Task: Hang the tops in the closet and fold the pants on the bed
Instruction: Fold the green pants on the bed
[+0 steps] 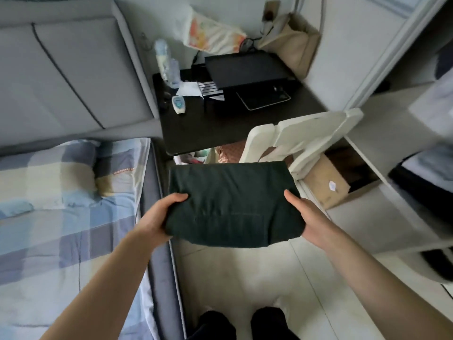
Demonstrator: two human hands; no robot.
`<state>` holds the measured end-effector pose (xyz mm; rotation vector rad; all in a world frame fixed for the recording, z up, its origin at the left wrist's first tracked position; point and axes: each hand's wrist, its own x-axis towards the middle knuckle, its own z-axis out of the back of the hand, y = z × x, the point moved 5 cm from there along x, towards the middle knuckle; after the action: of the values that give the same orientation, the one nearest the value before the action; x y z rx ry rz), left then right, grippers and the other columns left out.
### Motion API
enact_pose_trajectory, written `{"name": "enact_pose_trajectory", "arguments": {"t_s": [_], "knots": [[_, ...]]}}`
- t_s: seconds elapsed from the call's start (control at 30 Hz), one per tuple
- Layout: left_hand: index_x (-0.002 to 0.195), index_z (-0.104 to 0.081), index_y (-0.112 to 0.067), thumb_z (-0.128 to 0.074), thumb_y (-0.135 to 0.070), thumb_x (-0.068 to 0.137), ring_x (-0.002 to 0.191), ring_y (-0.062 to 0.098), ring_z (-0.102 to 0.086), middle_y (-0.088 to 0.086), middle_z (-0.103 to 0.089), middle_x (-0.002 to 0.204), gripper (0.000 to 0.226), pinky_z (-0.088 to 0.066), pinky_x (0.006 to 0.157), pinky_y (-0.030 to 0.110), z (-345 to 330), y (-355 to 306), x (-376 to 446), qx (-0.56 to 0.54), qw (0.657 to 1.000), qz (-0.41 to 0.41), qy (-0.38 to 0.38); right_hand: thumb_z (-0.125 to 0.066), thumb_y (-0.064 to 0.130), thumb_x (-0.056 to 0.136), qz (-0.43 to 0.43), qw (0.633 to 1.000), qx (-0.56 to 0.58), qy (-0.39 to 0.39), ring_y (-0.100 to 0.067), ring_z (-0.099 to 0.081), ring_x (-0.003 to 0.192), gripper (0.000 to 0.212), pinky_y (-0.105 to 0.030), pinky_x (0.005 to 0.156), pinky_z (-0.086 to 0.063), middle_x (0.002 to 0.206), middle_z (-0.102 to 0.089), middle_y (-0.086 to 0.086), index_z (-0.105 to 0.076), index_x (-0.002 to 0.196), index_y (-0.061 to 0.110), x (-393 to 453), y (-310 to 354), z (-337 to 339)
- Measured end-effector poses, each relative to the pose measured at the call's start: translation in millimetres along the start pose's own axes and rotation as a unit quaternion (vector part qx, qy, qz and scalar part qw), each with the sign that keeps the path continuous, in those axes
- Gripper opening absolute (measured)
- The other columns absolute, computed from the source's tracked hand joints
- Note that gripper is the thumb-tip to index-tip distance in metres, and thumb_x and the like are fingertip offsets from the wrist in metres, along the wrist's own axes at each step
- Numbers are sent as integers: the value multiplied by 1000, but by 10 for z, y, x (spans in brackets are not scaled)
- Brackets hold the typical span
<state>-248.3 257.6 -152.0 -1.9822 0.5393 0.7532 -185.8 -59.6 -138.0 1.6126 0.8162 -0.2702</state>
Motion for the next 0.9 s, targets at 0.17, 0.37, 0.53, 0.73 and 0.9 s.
{"name": "enact_pose_trajectory", "arguments": {"t_s": [0.17,0.37,0.53,0.73,0.9], "knots": [[99,-78,-13,-87,-39,55,97,29,-72,14,-73,110,52,-58,74,35,-1119,91,390,79,996,8,28,-69,59,70,10,993,41,-111,-20,-68,104,56,-43,88,-55,115,-70,4,-66,115,26,-406,30,1040],[121,-65,-12,-82,-43,64,103,31,-70,11,-72,114,67,-50,97,45,-2301,391,792,139,989,-4,43,-60,51,87,20,974,46,-223,-29,-69,96,44,-39,69,-58,107,-72,-4,-63,116,18,-745,42,2234],[130,-58,-18,-79,-48,65,115,30,-64,7,-67,125,75,-46,103,50,-3261,709,1065,150,981,-1,120,-62,49,87,59,949,56,-305,-28,-70,94,39,-45,84,-57,103,-73,-4,-66,110,18,-998,67,3140],[133,-51,-21,-92,-35,57,115,34,-63,8,-66,126,88,-48,100,54,-4022,902,1624,210,957,39,194,-64,42,88,67,923,141,-352,-25,-71,94,29,-45,81,-57,105,-74,0,-69,108,21,-1087,106,3852],[126,-59,-16,-88,-27,61,107,33,-67,8,-70,117,73,-56,88,46,-4636,986,2294,276,937,54,208,-65,36,89,70,879,186,-433,-25,-69,96,24,-42,80,-57,107,-72,-1,-67,107,21,-1073,193,4300]]}}
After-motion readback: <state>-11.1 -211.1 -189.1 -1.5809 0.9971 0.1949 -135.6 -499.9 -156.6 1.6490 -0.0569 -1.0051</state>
